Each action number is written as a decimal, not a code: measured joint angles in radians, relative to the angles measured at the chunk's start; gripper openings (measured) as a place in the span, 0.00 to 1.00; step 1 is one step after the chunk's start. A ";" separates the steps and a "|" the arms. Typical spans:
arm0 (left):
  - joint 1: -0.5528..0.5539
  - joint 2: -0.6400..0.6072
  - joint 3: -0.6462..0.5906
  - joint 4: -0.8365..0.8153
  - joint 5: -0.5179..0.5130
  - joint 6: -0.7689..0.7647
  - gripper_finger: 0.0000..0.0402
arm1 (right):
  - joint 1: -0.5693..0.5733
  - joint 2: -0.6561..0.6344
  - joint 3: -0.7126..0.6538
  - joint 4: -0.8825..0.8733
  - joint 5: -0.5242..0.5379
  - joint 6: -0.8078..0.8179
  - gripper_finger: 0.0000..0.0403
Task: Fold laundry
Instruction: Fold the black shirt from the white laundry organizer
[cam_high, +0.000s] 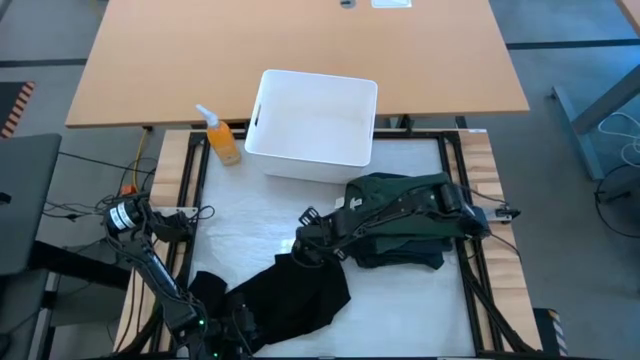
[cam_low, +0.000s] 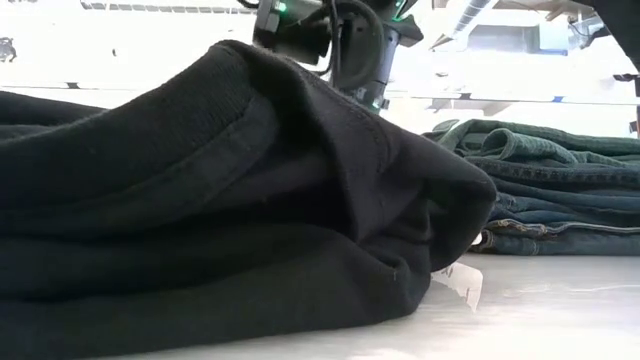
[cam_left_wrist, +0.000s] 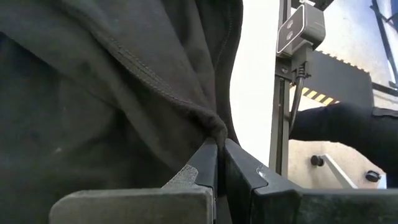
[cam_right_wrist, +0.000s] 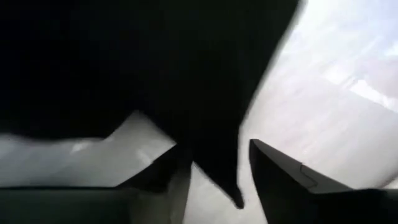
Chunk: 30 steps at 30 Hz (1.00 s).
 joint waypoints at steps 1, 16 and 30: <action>0.000 0.000 0.000 -0.001 0.000 -0.003 0.00 | 0.001 0.003 -0.001 -0.012 -0.008 -0.009 0.46; 0.000 0.000 0.000 -0.007 0.009 -0.003 0.00 | 0.055 -0.119 0.000 -0.170 -0.004 0.136 0.03; -0.008 0.000 0.000 0.020 0.102 -0.038 0.19 | 0.232 -0.339 0.001 -0.267 0.001 0.501 0.03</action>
